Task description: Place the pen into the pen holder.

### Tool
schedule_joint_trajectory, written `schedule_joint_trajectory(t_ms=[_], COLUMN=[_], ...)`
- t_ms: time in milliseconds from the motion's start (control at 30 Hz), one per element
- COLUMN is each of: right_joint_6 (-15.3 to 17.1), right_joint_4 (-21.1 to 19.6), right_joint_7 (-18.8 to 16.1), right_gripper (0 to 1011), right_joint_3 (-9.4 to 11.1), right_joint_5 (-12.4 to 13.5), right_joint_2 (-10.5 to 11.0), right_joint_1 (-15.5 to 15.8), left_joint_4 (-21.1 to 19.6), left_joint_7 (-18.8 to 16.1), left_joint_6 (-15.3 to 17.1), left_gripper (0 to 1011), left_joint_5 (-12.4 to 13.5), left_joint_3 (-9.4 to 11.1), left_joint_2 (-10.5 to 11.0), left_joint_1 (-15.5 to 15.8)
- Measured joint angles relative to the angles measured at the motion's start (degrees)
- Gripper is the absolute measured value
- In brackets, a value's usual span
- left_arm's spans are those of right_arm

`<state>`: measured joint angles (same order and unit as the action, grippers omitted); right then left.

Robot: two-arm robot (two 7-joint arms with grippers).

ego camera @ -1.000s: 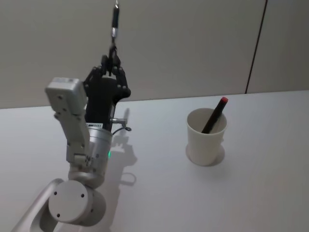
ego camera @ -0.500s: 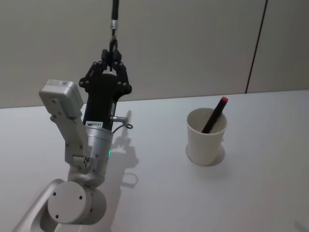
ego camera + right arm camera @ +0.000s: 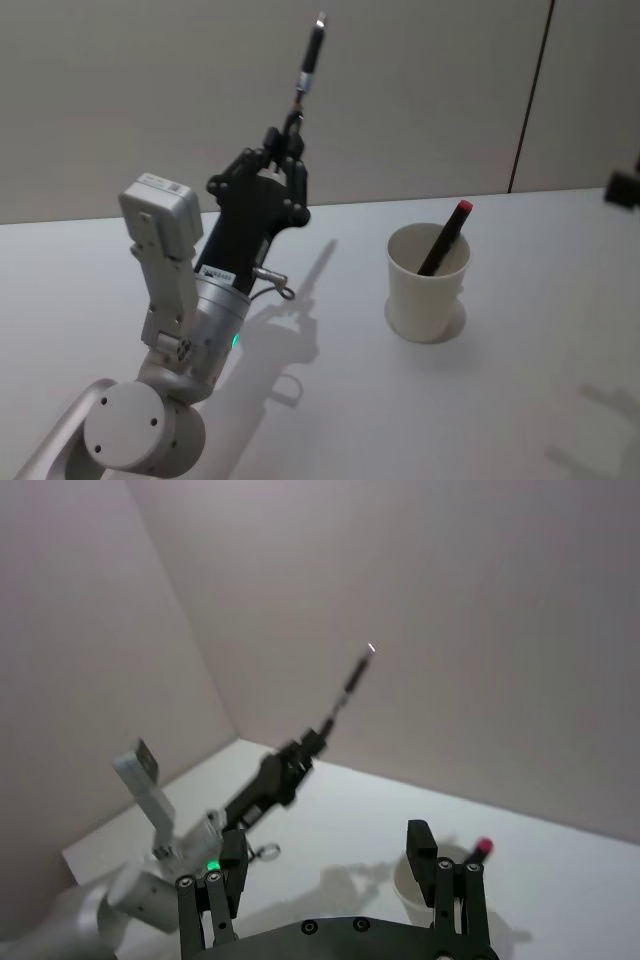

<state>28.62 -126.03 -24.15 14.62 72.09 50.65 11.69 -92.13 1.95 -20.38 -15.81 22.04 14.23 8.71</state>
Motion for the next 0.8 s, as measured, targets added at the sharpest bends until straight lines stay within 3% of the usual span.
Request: schedule_joint_trajectory(t_ms=[100, 133, 300, 400, 600, 800], right_joint_6=[-1.1, -1.6, -3.3, -4.5, -6.3, -7.3], right_joint_4=[0.4, 0.7, 1.9, 2.2, 2.3, 2.0], right_joint_7=[0.4, 0.7, 1.4, 1.6, 1.9, 2.7], right_gripper=[1002, 1002, 1002, 1001, 1001, 1002], right_joint_3=[-2.3, -3.8, -8.6, -10.3, -11.5, -11.4], right_joint_5=[2.0, 3.0, 6.0, 7.3, 8.8, 9.4], right_joint_2=[0.1, 0.0, -1.0, -1.0, 0.5, 3.0], right_joint_1=[-3.5, -6.3, -13.8, -16.2, -16.8, -14.1], left_joint_4=[-0.2, -0.4, -0.9, -1.1, -1.3, -1.3], left_joint_7=[2.2, 3.6, 8.7, 11.1, 13.7, 13.5], left_joint_6=[1.0, 1.7, 4.2, 5.4, 6.5, 5.9], left_gripper=[183, 183, 183, 183, 183, 183], left_joint_5=[-0.1, -0.1, -0.1, -0.1, 0.0, 0.4], left_joint_3=[0.0, 0.0, 0.0, 0.0, -0.2, -0.5], left_joint_2=[0.4, 0.6, 1.6, 2.0, 2.5, 2.5], left_joint_1=[-0.2, -0.3, -0.5, -0.6, -0.5, -0.3])
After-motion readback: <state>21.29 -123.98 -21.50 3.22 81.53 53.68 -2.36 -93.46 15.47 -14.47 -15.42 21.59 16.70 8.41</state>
